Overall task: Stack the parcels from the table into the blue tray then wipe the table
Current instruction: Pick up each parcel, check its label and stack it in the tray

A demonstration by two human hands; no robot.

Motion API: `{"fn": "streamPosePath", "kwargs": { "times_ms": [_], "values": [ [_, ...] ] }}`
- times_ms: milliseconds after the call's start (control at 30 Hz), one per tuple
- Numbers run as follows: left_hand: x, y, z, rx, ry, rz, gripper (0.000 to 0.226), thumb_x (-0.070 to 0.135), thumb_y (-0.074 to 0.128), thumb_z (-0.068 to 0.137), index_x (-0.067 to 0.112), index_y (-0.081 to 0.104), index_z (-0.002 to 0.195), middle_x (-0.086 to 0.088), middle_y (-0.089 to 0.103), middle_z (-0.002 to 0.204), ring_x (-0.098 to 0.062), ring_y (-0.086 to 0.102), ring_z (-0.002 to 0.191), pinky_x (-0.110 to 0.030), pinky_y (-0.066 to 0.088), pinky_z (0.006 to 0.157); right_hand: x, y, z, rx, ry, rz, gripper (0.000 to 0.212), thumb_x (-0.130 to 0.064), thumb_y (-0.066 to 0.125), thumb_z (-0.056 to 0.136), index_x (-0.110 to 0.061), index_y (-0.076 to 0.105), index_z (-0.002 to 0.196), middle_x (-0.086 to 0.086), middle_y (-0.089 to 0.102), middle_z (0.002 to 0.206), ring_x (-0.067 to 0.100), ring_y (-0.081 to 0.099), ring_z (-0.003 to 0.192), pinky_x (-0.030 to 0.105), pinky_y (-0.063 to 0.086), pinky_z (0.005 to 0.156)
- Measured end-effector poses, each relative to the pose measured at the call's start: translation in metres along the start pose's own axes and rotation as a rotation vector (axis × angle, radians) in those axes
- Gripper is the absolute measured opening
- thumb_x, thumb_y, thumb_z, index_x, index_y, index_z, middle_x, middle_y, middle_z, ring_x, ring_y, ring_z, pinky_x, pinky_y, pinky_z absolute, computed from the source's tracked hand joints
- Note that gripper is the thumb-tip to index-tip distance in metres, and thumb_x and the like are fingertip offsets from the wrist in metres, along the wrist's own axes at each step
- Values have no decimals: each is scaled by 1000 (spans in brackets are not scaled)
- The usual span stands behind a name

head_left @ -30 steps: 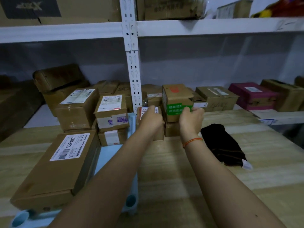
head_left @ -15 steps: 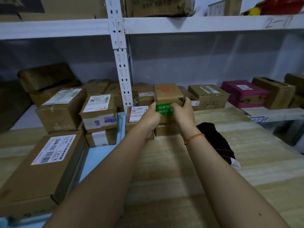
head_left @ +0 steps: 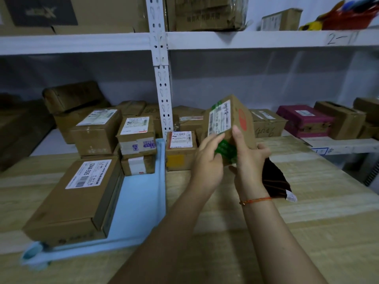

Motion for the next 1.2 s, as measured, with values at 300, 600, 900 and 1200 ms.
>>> {"fn": "streamPosePath", "kwargs": {
  "times_ms": [300, 600, 900, 1200],
  "values": [
    [0, -19, -63, 42, 107, 157, 47, -4, 37, 95, 16, 57, 133, 3, 50, 144, -13, 34, 139, -33, 23, 119, 35, -21, -56, -73, 140, 78, 118, -65, 86, 33, -4, 50, 126, 13, 69, 114, 28, 72, 96, 46, 59, 85],
    [-25, -77, -98, 331, -174, -77, 31, 26, 58, 93, 34, 54, 122, 9, 53, 130, -5, 50, 118, -34, 45, 101, 47, -20, -103, -260, 208, 178, 91, -55, 66, 50, -11, 50, 128, 9, 61, 117, 30, 64, 107, 34, 53, 65],
    [-45, -63, -99, 52, -356, -416, 73, 52, 68, 70, 30, 48, 137, 10, 67, 122, -7, 64, 110, -39, 48, 101, 45, -18, -109, -428, 195, 434, 53, -24, 57, 67, -13, 55, 118, 5, 69, 96, 29, 64, 100, 41, 57, 72],
    [-53, -65, -98, 27, -386, -552, 66, 36, 68, 74, 24, 48, 136, 3, 70, 119, -16, 66, 109, -46, 48, 100, 45, -15, -111, -491, 185, 475, 51, -22, 52, 68, -16, 60, 118, 3, 74, 95, 32, 63, 104, 45, 56, 77]
  ]
}}
Point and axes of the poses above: each hand's wrist, its own z-axis towards the middle knuckle, its own y-axis out of the palm, x = y × z, the point moved 6 cm from there along z, towards the middle knuckle
